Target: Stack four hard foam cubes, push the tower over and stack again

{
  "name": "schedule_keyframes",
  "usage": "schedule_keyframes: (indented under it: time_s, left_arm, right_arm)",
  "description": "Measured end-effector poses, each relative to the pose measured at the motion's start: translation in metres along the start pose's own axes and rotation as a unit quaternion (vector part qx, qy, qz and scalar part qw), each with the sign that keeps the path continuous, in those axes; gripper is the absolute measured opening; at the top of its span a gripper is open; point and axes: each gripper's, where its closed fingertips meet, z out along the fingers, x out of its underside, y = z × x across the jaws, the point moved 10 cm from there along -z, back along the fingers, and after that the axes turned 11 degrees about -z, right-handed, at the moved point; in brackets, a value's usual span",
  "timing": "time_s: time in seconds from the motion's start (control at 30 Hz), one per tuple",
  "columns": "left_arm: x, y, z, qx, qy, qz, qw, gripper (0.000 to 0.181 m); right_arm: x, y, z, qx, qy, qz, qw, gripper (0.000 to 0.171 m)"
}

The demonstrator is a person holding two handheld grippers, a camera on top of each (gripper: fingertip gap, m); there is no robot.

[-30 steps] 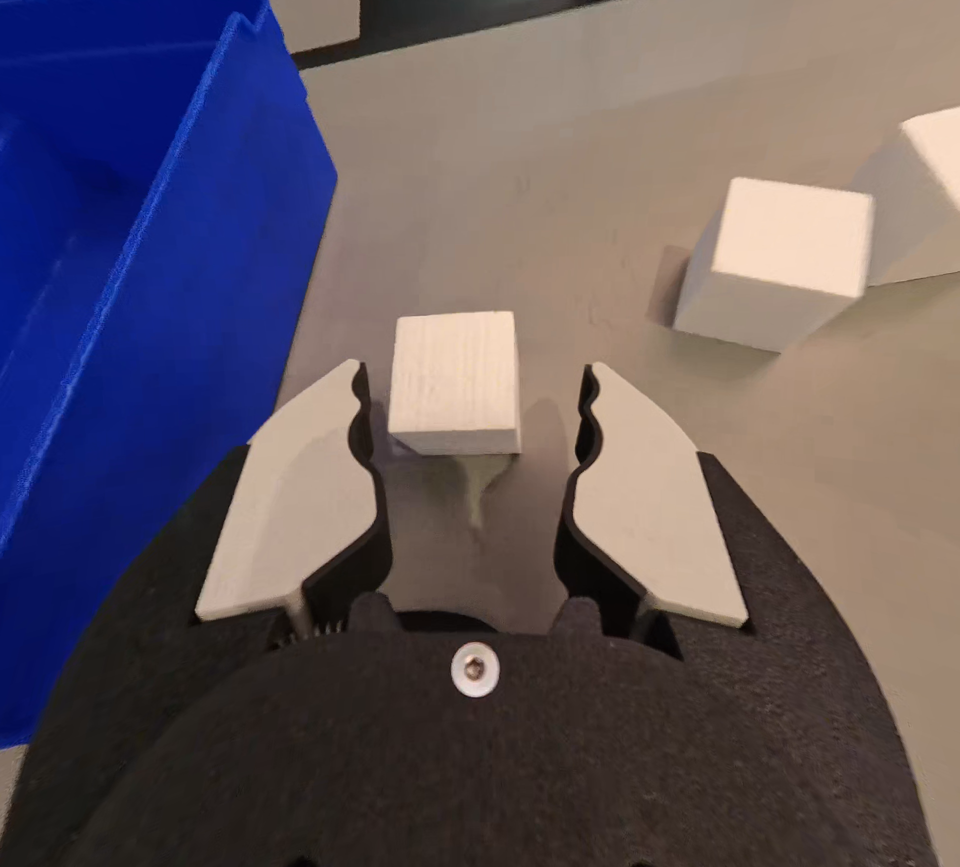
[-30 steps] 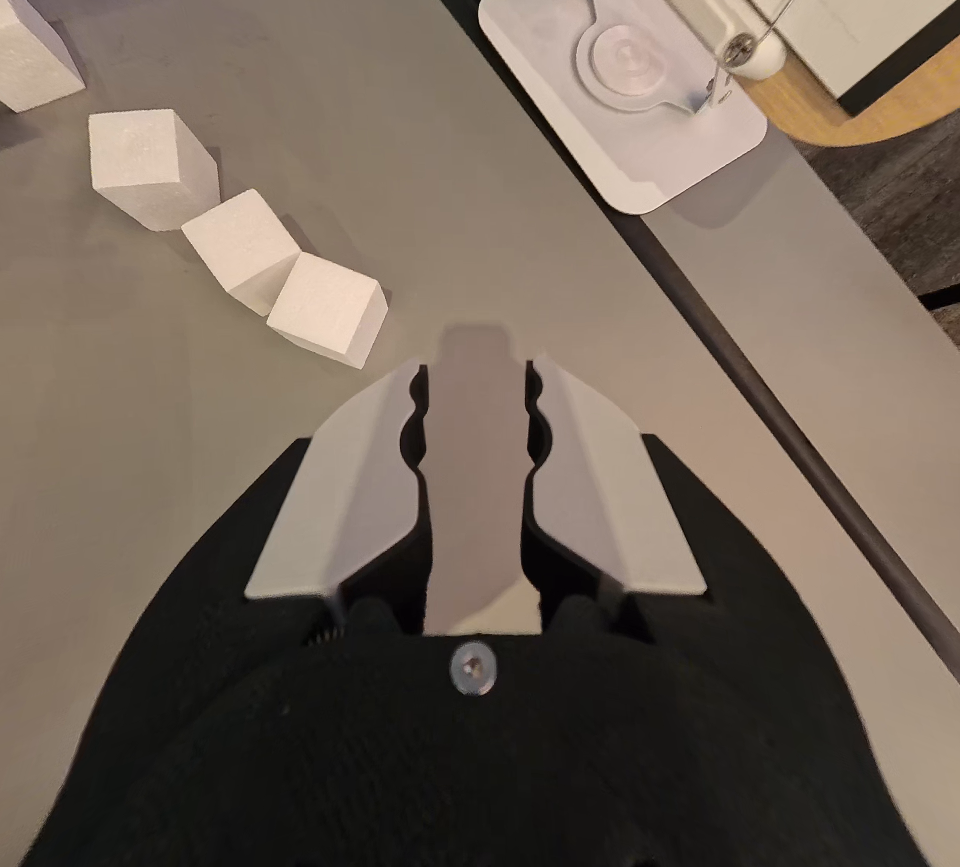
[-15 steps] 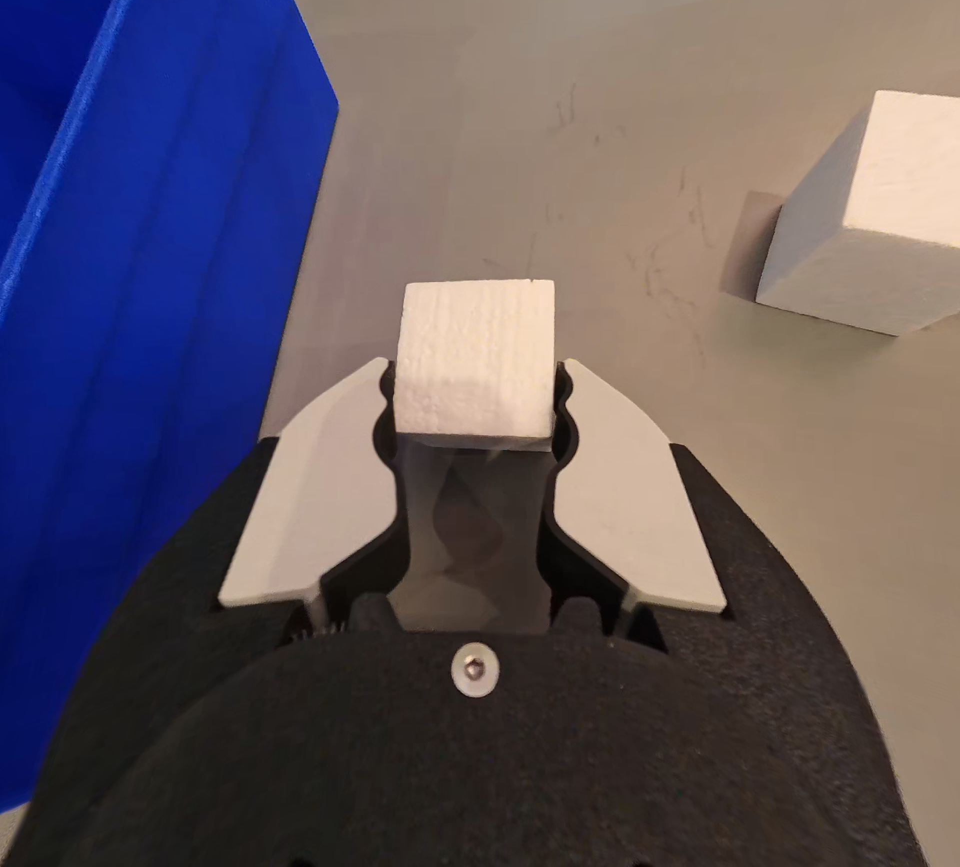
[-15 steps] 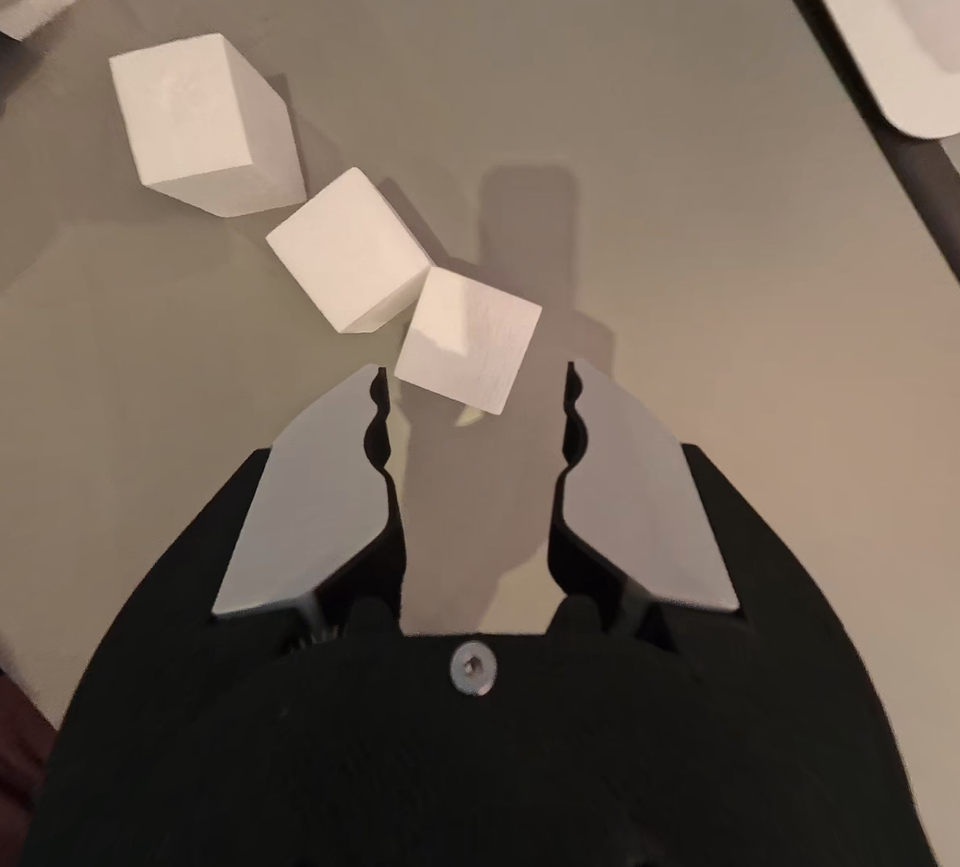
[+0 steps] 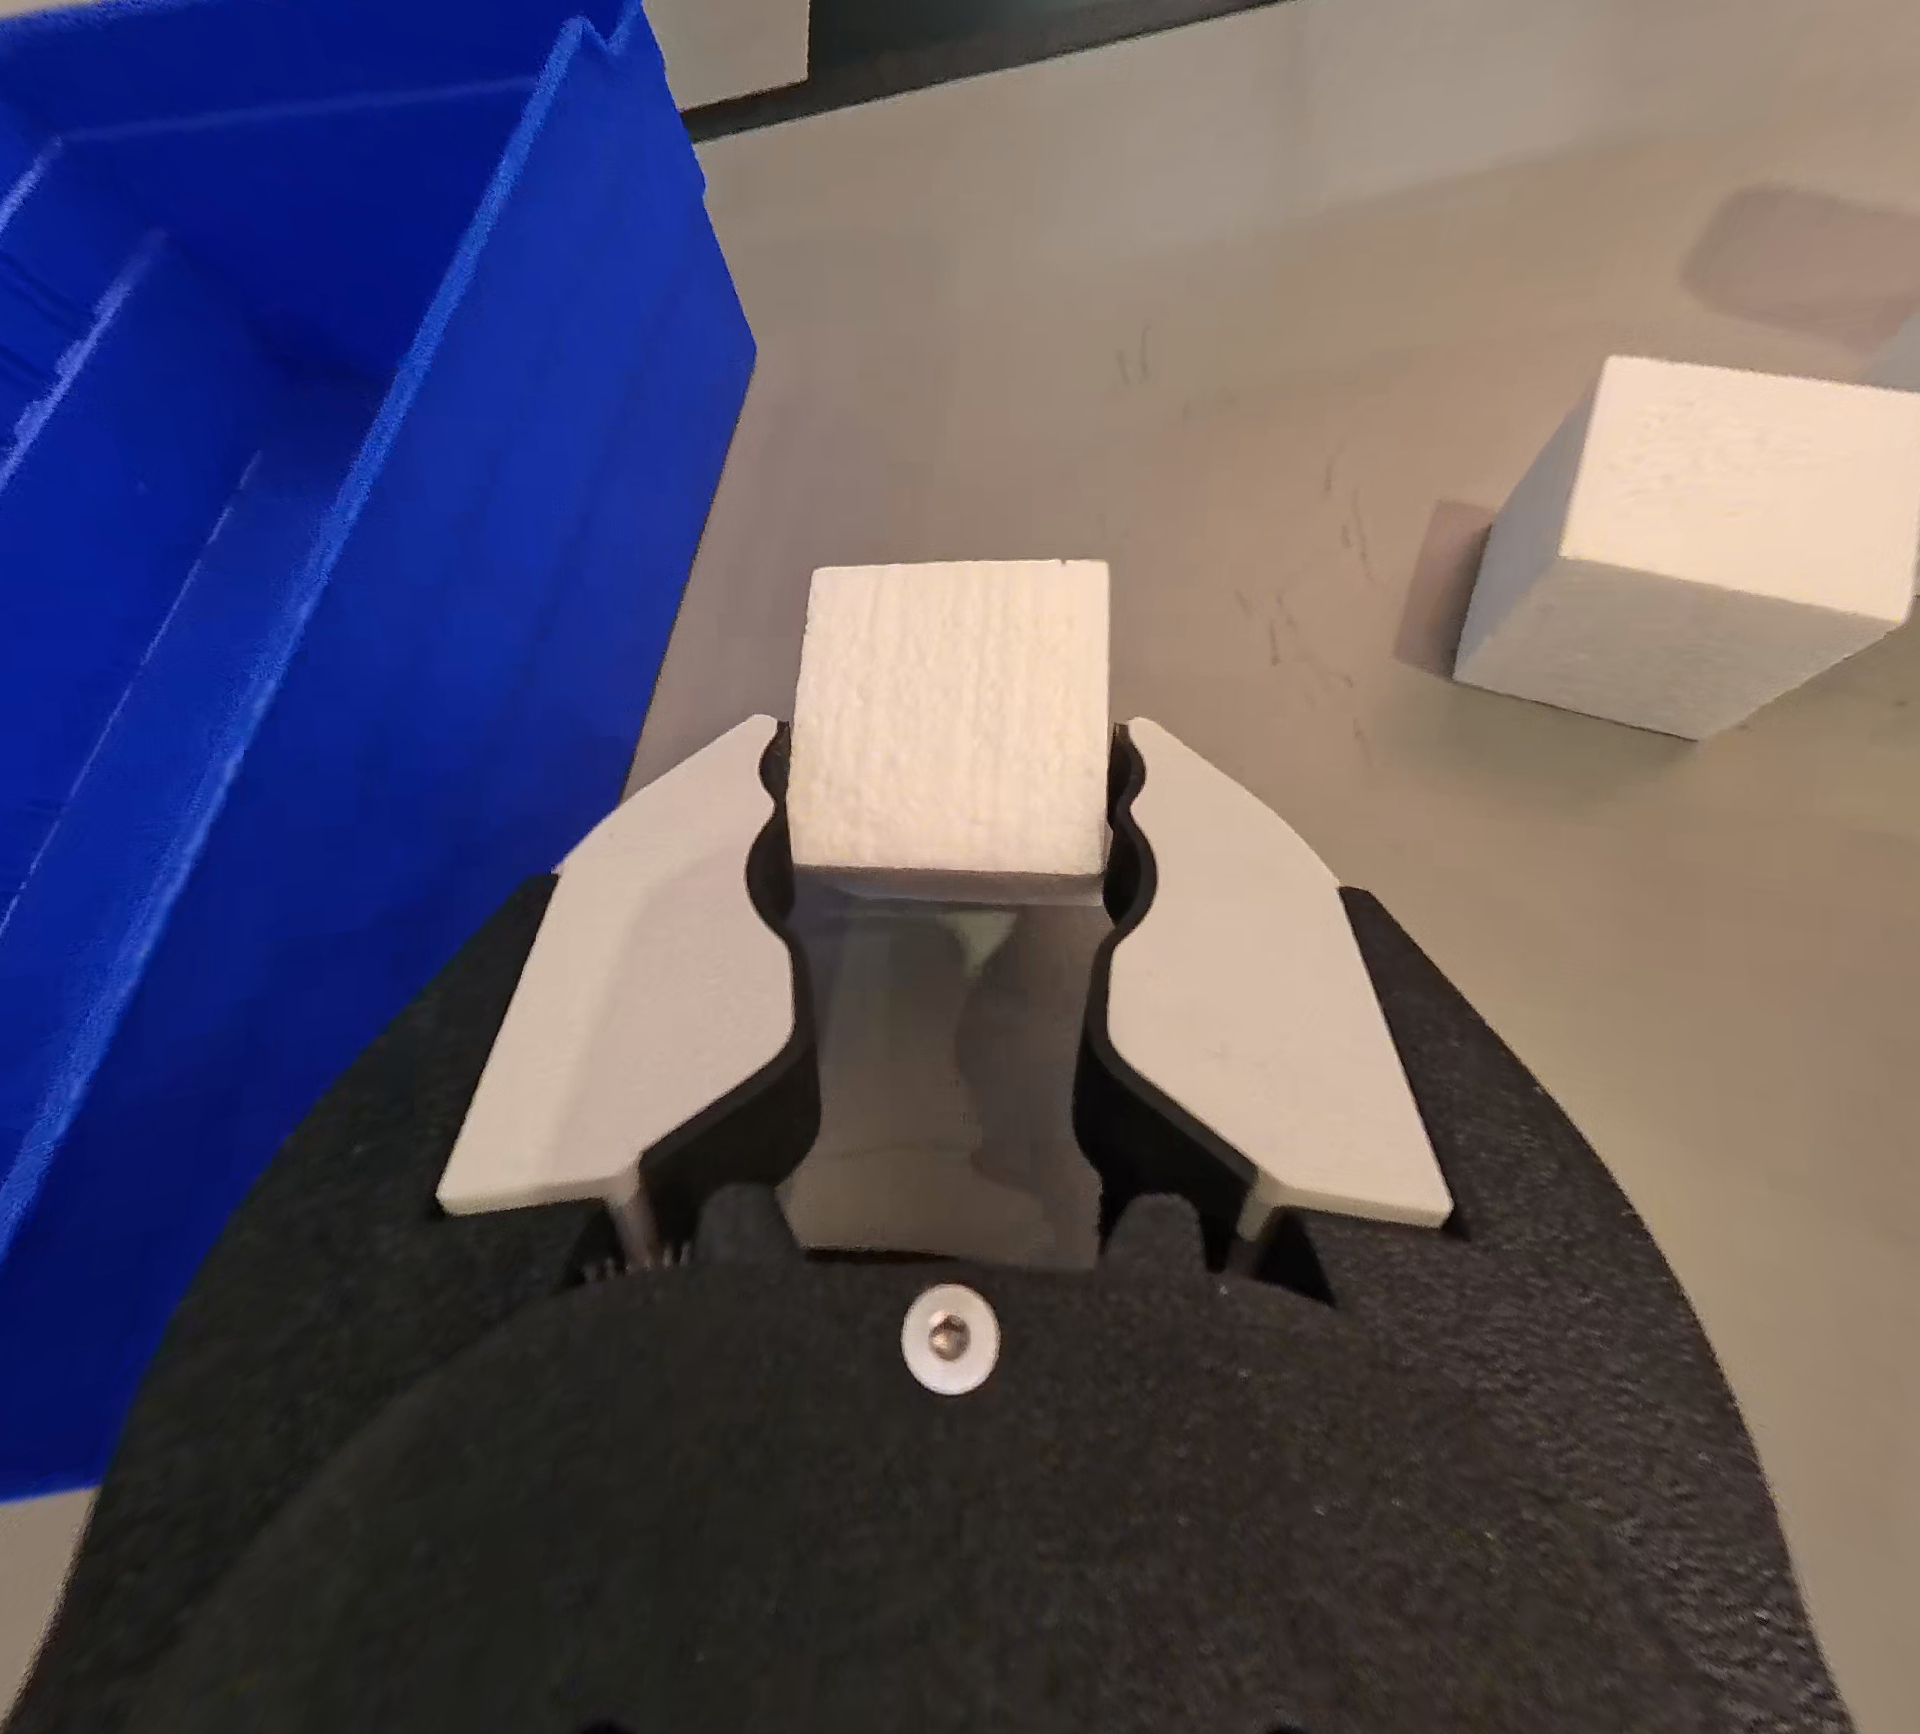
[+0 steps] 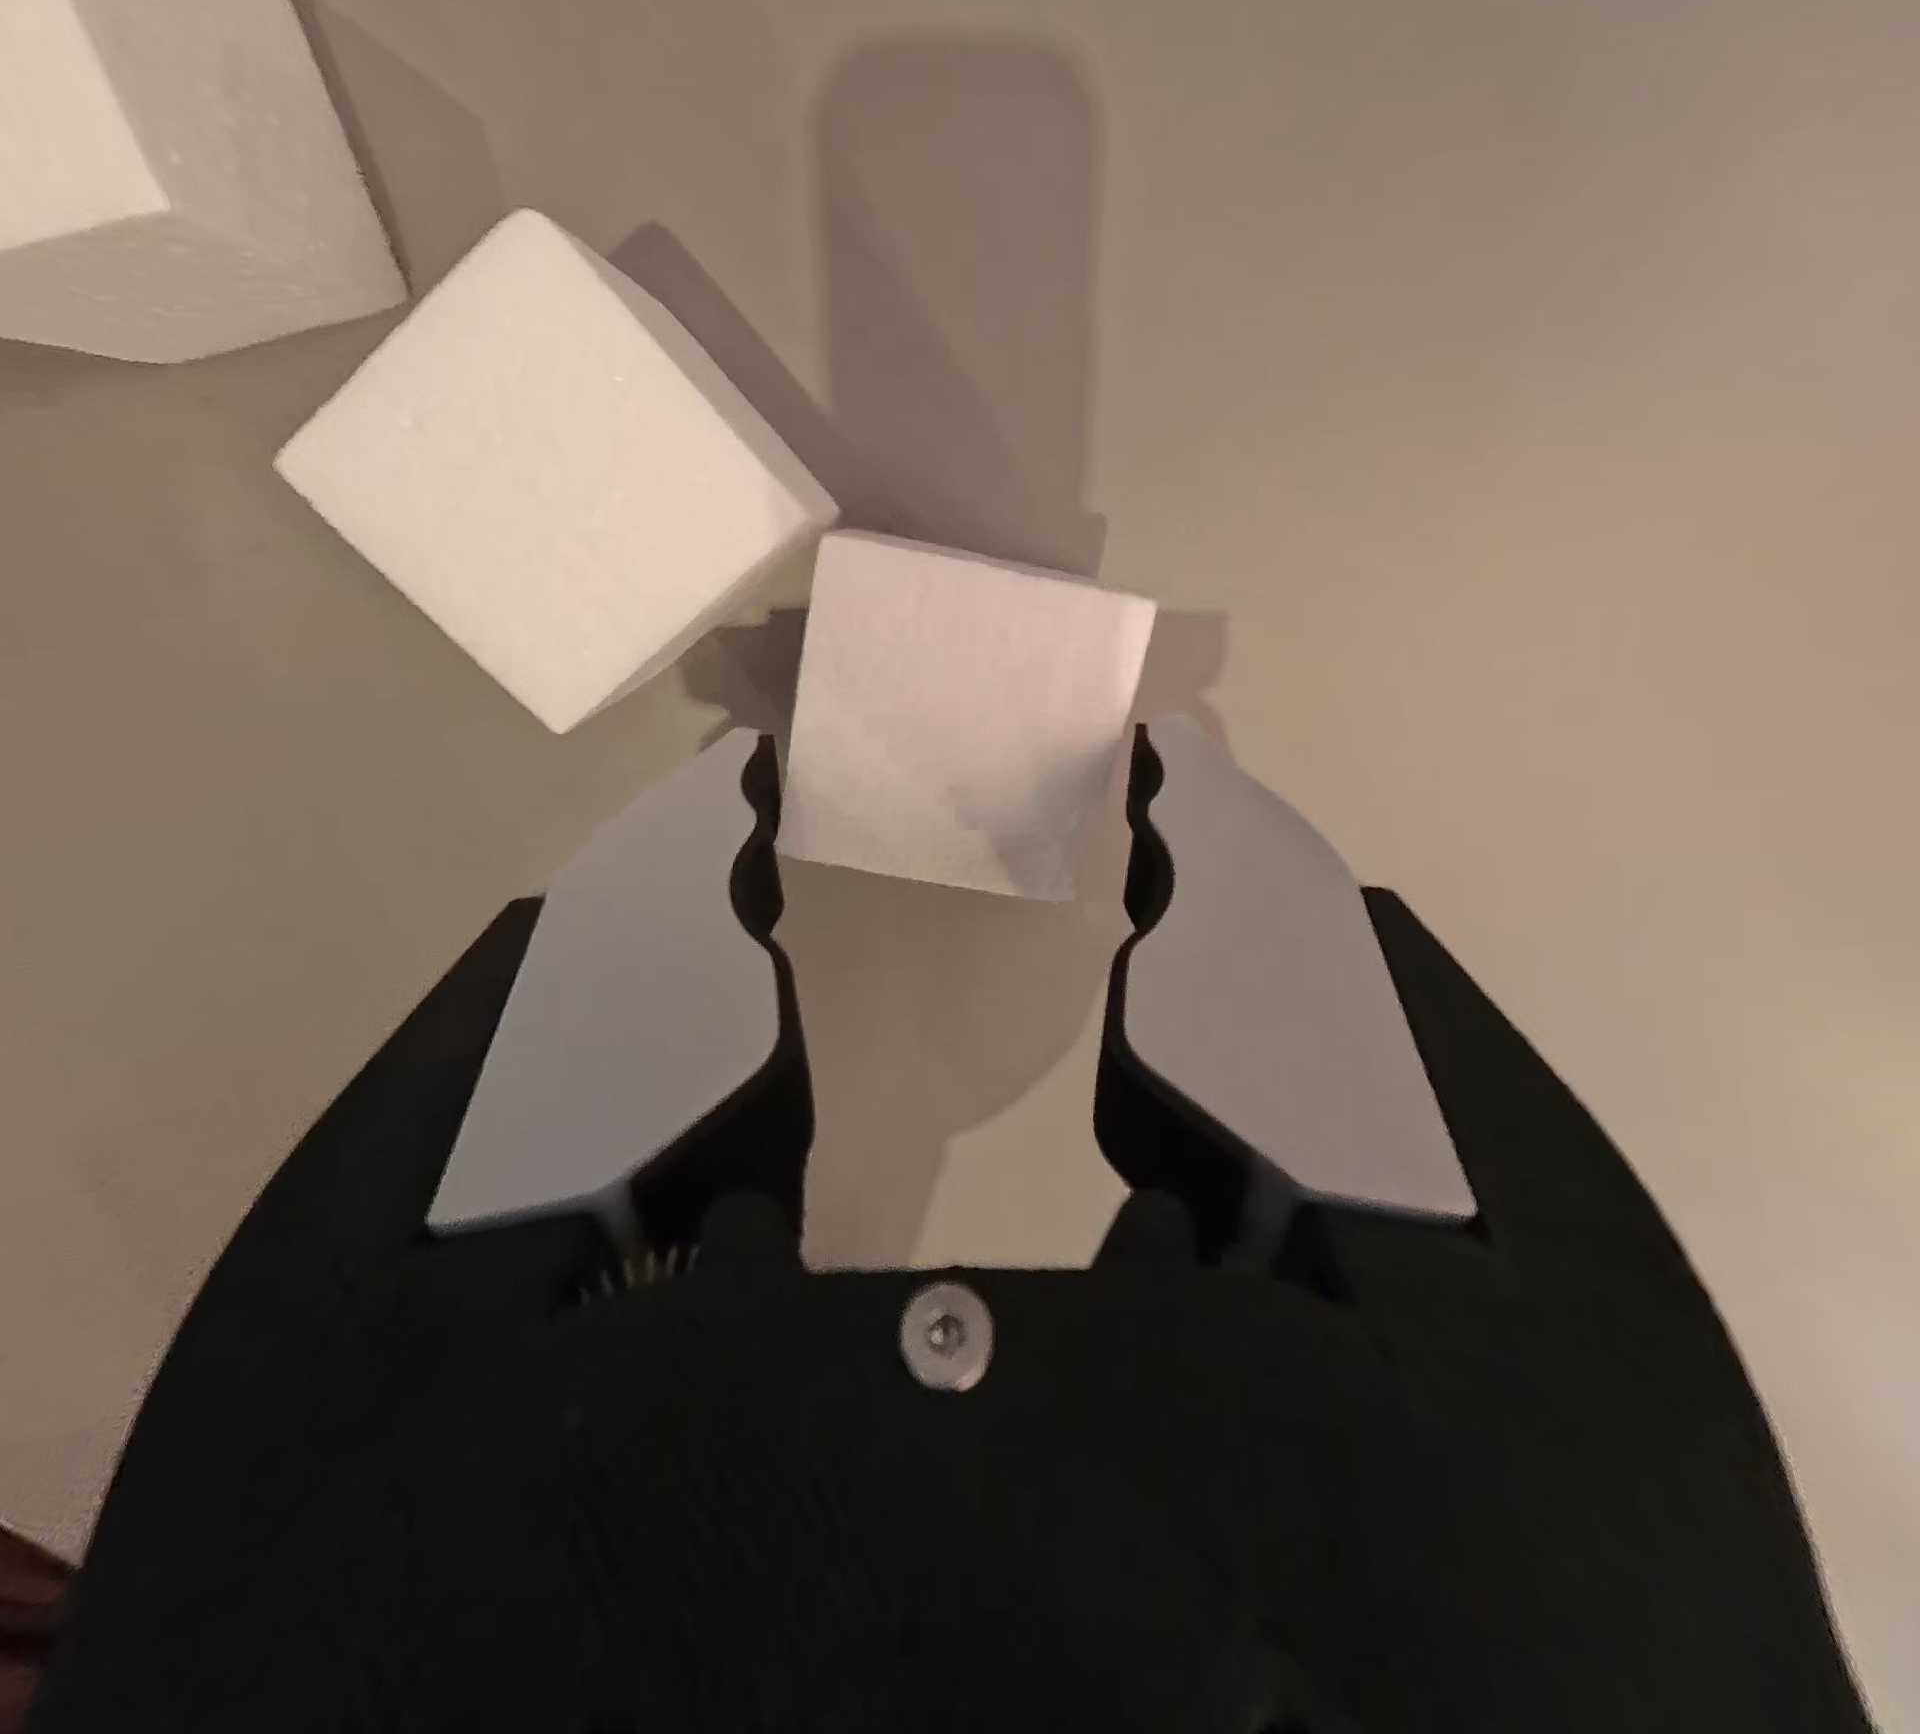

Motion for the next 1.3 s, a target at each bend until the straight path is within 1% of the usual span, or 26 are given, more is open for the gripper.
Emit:
schedule_keyframes:
  time_s: [0.03, 0.13, 0.2, 0.3, 0.37, 0.47, 0.57, 0.6, 0.63, 0.7, 0.87, 1.03, 1.1, 1.3]
  left_arm:
    - [-0.002, -0.001, -0.002, 0.0, -0.005, 0.001, 1.0, 0.058]
    - [-0.007, -0.006, -0.009, 0.001, -0.018, 0.008, 1.0, 0.058]
    - [-0.012, -0.013, -0.014, 0.015, -0.03, 0.013, 0.999, 0.058]
    - [-0.023, -0.03, -0.023, 0.06, -0.046, 0.034, 0.997, 0.058]
    - [-0.032, -0.049, -0.028, 0.118, -0.058, 0.078, 0.988, 0.058]
    - [-0.046, -0.085, -0.031, 0.213, -0.068, 0.193, 0.955, 0.058]
    - [-0.056, -0.117, -0.025, 0.294, -0.065, 0.302, 0.904, 0.058]
    - [-0.059, -0.125, -0.021, 0.324, -0.062, 0.334, 0.883, 0.058]
    - [-0.063, -0.131, -0.016, 0.341, -0.061, 0.354, 0.869, 0.058]
    - [-0.074, -0.14, -0.004, 0.366, -0.056, 0.367, 0.854, 0.058]
    - [-0.093, -0.15, 0.022, 0.477, -0.026, 0.357, 0.803, 0.058]
    - [-0.094, -0.154, 0.045, 0.496, 0.009, 0.384, 0.779, 0.058]
    - [-0.095, -0.156, 0.049, 0.505, 0.018, 0.38, 0.775, 0.058]
    - [-0.092, -0.158, 0.062, 0.5, 0.038, 0.396, 0.769, 0.058]
  right_arm:
    - [0.001, -0.002, 0.001, -0.001, 0.003, 0.002, 1.0, 0.061]
    - [0.007, -0.012, 0.0, -0.001, 0.006, 0.012, 1.0, 0.061]
    - [0.014, -0.022, -0.002, 0.002, 0.015, 0.022, 1.0, 0.061]
    - [0.028, -0.042, -0.006, 0.0, 0.018, 0.049, 0.999, 0.061]
    - [0.037, -0.055, -0.012, -0.013, 0.008, 0.065, 0.998, 0.061]
    - [0.052, -0.07, -0.027, -0.029, -0.013, 0.081, 0.996, 0.061]
    - [0.067, -0.081, -0.049, -0.032, -0.043, 0.087, 0.995, 0.061]
    - [0.071, -0.083, -0.057, -0.035, -0.055, 0.088, 0.994, 0.061]
    - [0.076, -0.085, -0.065, -0.036, -0.067, 0.088, 0.993, 0.061]
    - [0.086, -0.088, -0.082, -0.035, -0.092, 0.086, 0.991, 0.061]
    - [0.107, -0.089, -0.12, -0.02, -0.148, 0.079, 0.986, 0.061]
    - [0.12, -0.089, -0.141, -0.007, -0.187, 0.082, 0.979, 0.061]
    - [0.121, -0.089, -0.142, -0.008, -0.187, 0.081, 0.979, 0.061]
    - [0.12, -0.092, -0.136, -0.012, -0.17, 0.079, 0.982, 0.061]
